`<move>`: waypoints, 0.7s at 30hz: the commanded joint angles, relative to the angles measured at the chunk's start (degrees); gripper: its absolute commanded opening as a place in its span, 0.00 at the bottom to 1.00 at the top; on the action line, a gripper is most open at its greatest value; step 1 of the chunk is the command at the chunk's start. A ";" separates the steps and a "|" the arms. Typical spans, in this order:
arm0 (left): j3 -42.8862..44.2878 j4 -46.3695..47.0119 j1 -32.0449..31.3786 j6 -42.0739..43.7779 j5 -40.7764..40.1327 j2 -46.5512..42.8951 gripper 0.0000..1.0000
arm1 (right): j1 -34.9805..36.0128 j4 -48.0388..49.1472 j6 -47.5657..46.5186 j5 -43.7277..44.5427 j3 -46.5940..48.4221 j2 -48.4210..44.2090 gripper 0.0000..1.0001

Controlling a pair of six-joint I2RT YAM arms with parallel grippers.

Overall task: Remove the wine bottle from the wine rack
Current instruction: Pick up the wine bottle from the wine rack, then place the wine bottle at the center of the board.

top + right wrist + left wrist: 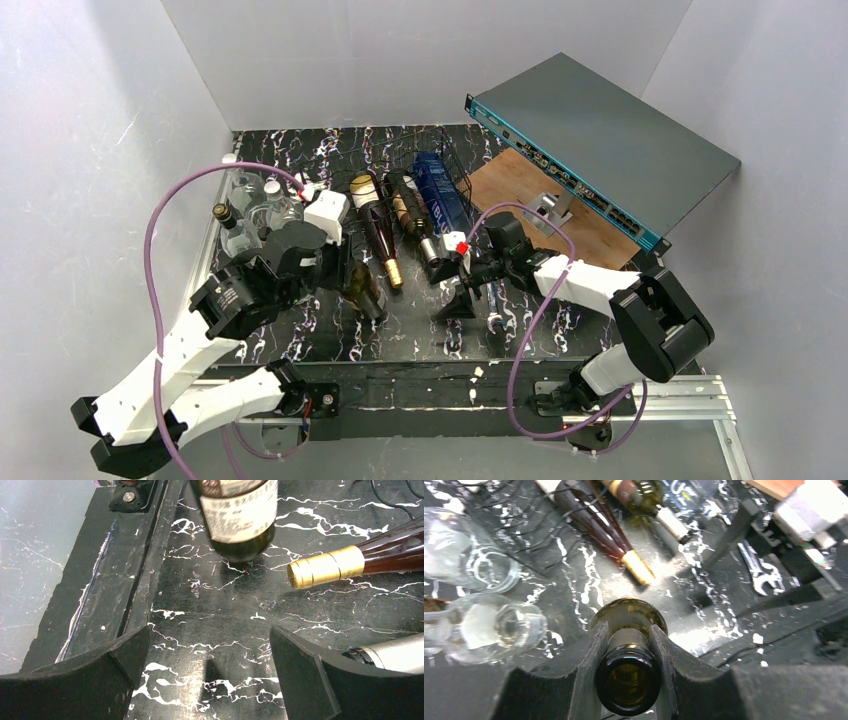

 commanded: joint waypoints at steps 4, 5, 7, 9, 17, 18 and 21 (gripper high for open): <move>0.79 8.86 0.45 6.56 -15.30 0.07 0.00 | -0.60 -0.70 -1.43 -1.59 2.34 -1.74 0.98; 0.08 10.67 1.02 7.09 -16.37 0.38 0.00 | -0.62 -0.78 -1.52 -1.59 2.35 -1.80 0.98; -1.00 13.90 2.89 7.88 -16.76 1.40 0.00 | -0.71 -0.94 -1.64 -1.67 2.36 -1.81 0.98; -1.77 16.61 6.56 7.86 -15.00 2.45 0.00 | -0.92 -1.11 -1.81 -1.80 2.36 -1.79 0.98; -3.65 24.07 14.41 7.80 -10.99 6.82 0.00 | -1.43 -1.84 -2.52 -2.46 2.20 -2.06 0.98; -3.65 24.55 14.84 7.79 -10.63 7.29 0.00 | -1.44 -1.84 -2.61 -2.54 2.18 -2.07 0.98; -3.57 25.19 16.01 7.88 -10.30 8.77 0.00 | -1.46 -1.84 -2.71 -2.64 2.16 -1.98 0.98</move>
